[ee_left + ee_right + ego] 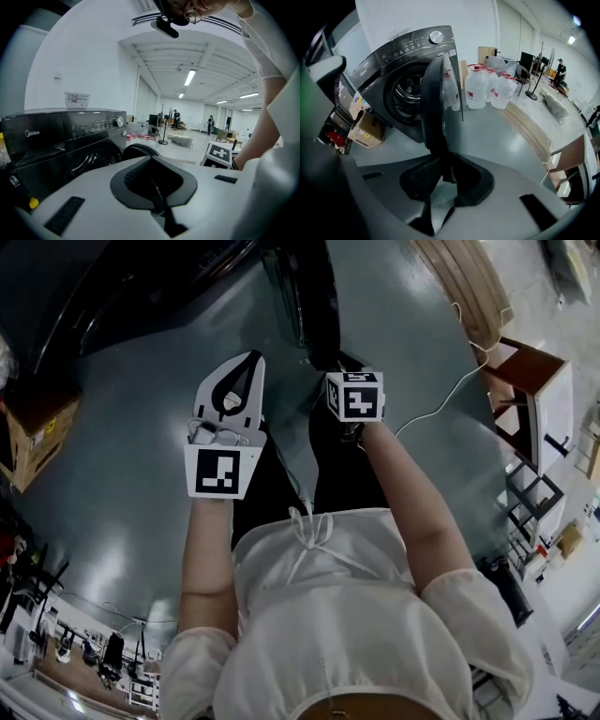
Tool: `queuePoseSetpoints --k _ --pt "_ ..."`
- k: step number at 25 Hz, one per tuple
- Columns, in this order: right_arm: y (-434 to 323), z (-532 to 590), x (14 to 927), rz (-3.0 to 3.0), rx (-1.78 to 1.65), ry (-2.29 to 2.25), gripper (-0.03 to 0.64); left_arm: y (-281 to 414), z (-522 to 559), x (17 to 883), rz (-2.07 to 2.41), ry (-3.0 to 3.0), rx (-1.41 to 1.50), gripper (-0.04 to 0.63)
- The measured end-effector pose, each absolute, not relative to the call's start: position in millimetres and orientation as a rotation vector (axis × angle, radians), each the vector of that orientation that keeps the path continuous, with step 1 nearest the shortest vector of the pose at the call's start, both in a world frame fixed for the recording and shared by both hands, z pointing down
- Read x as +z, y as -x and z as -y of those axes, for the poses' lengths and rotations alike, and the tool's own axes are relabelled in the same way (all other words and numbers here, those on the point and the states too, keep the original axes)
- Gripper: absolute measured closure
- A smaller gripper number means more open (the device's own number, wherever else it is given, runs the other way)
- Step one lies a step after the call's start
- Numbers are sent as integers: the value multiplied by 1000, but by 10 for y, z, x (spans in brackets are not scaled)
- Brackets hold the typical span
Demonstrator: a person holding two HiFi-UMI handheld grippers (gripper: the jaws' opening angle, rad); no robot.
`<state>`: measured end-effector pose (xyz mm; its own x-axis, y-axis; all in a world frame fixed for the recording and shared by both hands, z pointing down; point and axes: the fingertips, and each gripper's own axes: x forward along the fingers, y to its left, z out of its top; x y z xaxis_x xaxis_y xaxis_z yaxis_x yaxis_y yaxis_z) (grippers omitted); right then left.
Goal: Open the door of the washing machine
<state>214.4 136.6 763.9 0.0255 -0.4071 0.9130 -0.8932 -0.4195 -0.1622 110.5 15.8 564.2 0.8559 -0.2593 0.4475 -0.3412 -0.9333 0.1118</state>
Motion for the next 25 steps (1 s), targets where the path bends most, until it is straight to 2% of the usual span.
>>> queuePoseSetpoints --k 25 --pt "-4160 -1787 7638 1410 1294 -1835 528 -2854 -754 5885 390 -2851 669 574"
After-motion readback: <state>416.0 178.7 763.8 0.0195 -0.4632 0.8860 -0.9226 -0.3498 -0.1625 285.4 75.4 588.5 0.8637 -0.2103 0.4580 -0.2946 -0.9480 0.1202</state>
